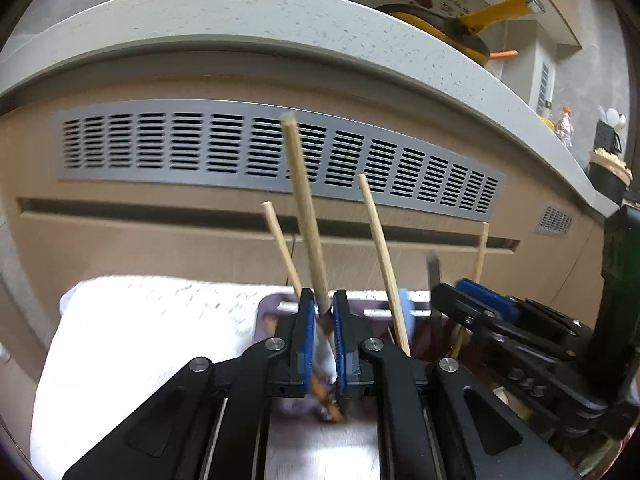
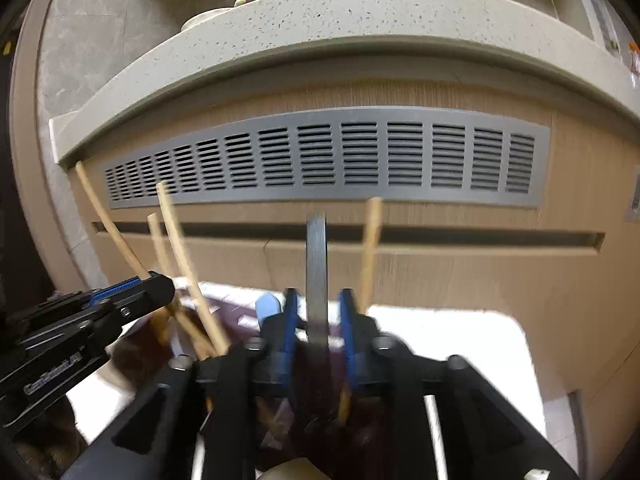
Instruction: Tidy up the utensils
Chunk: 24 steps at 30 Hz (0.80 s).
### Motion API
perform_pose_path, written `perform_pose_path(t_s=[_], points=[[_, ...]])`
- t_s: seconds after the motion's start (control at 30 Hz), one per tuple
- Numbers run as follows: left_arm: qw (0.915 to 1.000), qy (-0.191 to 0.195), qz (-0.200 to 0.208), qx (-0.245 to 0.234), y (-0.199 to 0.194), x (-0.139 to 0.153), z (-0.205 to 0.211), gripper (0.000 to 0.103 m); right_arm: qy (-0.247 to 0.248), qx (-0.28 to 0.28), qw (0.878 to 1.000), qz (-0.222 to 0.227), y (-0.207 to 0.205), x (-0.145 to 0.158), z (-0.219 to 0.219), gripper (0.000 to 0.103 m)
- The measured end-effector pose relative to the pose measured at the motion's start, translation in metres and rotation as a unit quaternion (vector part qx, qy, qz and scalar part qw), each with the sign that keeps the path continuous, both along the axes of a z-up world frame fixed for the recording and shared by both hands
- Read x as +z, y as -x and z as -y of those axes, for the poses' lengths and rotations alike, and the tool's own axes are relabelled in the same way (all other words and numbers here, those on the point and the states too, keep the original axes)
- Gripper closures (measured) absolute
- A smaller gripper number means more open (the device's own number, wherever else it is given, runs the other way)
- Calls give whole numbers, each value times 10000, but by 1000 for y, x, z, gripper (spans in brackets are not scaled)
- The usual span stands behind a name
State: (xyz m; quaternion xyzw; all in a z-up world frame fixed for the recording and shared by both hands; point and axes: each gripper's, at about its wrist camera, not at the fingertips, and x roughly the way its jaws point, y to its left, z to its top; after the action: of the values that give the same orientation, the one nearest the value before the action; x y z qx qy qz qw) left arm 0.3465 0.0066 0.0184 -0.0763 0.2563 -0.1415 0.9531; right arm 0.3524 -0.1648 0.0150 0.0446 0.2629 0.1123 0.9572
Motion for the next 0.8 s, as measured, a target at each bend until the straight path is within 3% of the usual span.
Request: perform_pose_path(t_s=[0.1,0.3,0.43,0.53,0.67,0.8], points=[[9999,25,-37,167,25,8,-8,57,-8,-37,10000,-16,26,11,8,52],[9984,-116,-175,529,90,26,-18,27,-55,-62,9995,-312,95,26,27,37],[9970,-361,-210,651,144,19,-14,9,-160,-157,9984,-528,145,27,35,27],[9957,-470,-169,776,178,12,-11,1,-210,-340,9972,-624,177,23,37,24],[9939,-598,-17,925,216,5,-8,0,-140,-561,9966,-591,215,20,33,24],[9923,-744,267,949,250,2,-3,0,210,-783,9962,-330,249,23,26,17]])
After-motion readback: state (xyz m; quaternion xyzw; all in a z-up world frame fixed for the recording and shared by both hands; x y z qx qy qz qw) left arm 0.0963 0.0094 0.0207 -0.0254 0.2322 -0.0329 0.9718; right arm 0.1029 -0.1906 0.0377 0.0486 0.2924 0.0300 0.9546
